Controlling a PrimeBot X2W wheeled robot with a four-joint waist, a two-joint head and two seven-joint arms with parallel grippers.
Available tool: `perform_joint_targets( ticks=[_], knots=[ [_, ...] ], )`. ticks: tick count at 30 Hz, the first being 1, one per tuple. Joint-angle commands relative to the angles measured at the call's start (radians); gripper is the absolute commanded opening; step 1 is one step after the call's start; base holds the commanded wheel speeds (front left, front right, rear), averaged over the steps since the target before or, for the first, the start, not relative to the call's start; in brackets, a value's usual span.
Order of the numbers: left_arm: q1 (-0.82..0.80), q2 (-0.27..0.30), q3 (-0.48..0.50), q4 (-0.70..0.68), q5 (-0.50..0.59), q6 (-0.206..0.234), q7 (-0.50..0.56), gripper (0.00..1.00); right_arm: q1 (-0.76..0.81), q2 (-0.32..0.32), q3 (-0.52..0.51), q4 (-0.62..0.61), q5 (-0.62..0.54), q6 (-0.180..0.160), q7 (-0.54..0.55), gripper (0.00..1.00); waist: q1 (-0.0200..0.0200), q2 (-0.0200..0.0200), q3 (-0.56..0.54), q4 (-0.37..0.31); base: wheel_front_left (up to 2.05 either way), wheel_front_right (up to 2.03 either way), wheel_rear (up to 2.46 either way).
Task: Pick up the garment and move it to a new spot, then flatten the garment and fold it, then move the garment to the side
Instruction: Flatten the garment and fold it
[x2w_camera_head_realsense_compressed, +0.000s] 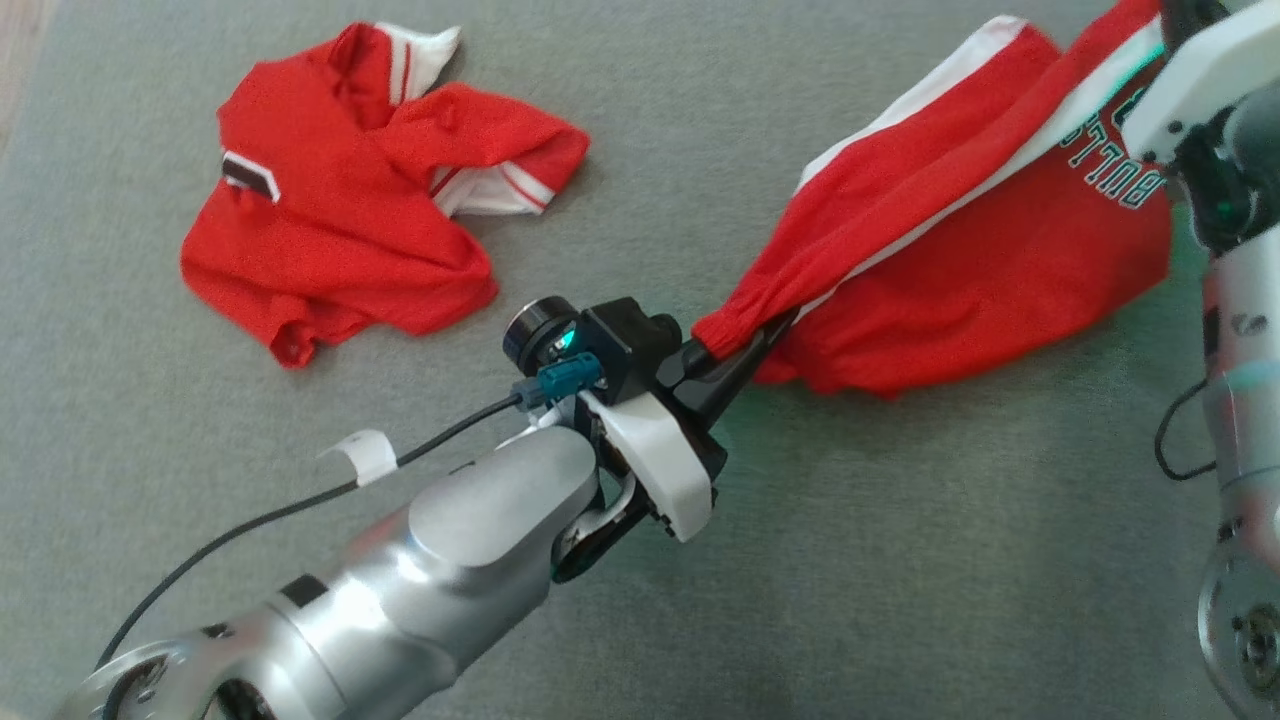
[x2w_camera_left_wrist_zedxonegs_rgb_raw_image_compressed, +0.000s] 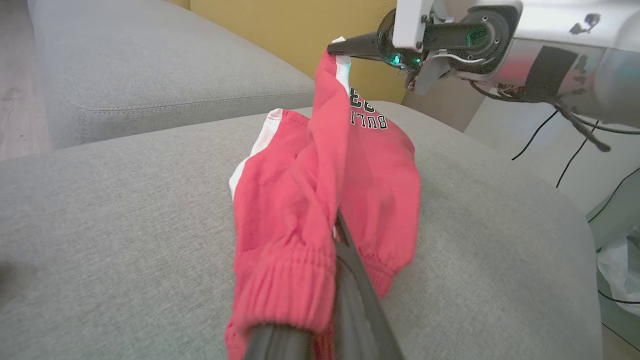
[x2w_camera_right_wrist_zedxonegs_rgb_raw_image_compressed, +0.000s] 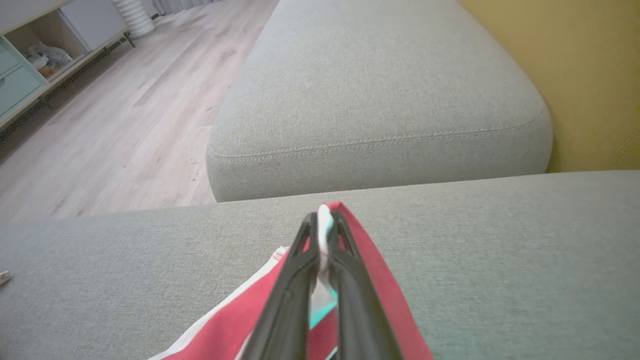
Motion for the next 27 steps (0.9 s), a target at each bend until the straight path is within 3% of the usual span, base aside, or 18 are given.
perform_joint_targets(
  ticks=[1, 17, 18, 19, 20, 21, 22, 27],
  knots=[
    [-0.042, 0.002, 0.032, -0.016, 0.011, -0.005, -0.012, 0.0, -0.038, 0.005, 0.019, -0.03, -0.007, -0.001, -0.011, 0.0, -0.0002, 0.0, 0.021, 0.02, 0.0, 0.0, 0.0],
    [-0.08, -0.037, 0.012, 0.022, 0.022, -0.022, -0.031, 0.0, -0.156, -0.013, 0.074, 0.225, 0.001, -0.001, -0.162, 0.0, -0.0002, 0.0, 0.081, 0.077, 0.0, 0.0, 0.0],
    [-0.08, -0.038, 0.011, 0.025, 0.021, -0.022, -0.032, 0.11, -0.161, -0.012, 0.077, 0.236, 0.007, -0.001, -0.167, 0.12, -0.0002, 0.0, 0.084, 0.078, 0.0, 0.0, 0.0],
    [-0.081, -0.039, 0.01, 0.028, 0.021, -0.023, -0.033, 0.36, -0.166, -0.012, 0.08, 0.244, 0.012, -0.001, -0.177, 0.86, -0.0002, 0.0, 0.086, 0.078, 0.0, 0.0, 0.0],
    [-0.082, -0.04, 0.01, 0.031, 0.021, -0.023, -0.034, 0.63, -0.171, -0.012, 0.083, 0.251, 0.019, -0.001, -0.186, 1.0, -0.0002, 0.0, 0.088, 0.079, 0.0, 0.0, 0.0],
    [-0.083, -0.041, 0.009, 0.033, 0.021, -0.023, -0.035, 0.92, -0.175, -0.01, 0.088, 0.258, 0.029, -0.001, -0.194, 1.0, -0.0002, 0.0, 0.089, 0.079, 0.0, 0.0, 0.0],
    [-0.083, -0.041, 0.009, 0.036, 0.021, -0.024, -0.036, 1.0, -0.179, -0.008, 0.093, 0.264, 0.04, -0.001, -0.202, 1.0, -0.0002, 0.0, 0.089, 0.079, 0.0, 0.0, 0.0],
    [-0.076, -0.039, 0.008, 0.048, 0.017, -0.026, -0.042, 1.0, -0.178, -0.028, 0.123, 0.306, 0.066, -0.001, -0.229, 1.0, -0.0002, 0.0, 0.074, 0.075, 0.0, 0.0, 0.0]
  ],
)
